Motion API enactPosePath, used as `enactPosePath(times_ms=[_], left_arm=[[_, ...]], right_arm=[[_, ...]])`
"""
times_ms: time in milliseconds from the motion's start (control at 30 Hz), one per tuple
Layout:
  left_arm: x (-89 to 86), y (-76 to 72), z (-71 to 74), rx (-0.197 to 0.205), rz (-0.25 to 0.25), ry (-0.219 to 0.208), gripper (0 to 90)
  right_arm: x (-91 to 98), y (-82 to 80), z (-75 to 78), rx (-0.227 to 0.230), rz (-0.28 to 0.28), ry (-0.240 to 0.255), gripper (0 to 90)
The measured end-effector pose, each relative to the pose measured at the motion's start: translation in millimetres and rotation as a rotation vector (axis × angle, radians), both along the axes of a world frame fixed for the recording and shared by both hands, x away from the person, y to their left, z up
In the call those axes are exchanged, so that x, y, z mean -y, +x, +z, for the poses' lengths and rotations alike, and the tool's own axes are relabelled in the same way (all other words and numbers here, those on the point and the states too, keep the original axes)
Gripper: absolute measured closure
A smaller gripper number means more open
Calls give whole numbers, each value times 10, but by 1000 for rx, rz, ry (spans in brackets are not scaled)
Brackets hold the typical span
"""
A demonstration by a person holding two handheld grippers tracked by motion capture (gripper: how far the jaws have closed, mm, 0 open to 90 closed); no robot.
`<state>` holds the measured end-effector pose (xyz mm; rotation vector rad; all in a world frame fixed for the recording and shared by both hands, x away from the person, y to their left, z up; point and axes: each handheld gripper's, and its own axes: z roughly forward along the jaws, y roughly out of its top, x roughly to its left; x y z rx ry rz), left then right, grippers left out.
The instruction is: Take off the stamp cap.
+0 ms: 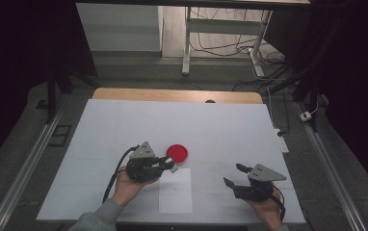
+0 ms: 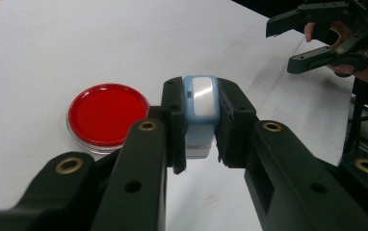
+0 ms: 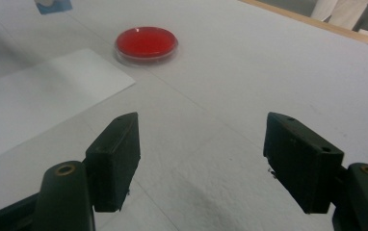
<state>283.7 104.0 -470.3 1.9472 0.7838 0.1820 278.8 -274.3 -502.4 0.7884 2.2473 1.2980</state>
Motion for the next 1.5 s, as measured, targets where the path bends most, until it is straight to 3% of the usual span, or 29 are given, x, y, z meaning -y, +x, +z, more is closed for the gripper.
enactPosePath(times_ms=[367, 1500], left_arm=[[-7, 4, 2, -4, 0, -13, 757], [23, 16, -27, -8, 0, -9, 757]], right_arm=[[-157, -15, -11, 2, 38, 0, 282], [-582, -31, -90, 27, 71, -11, 291]])
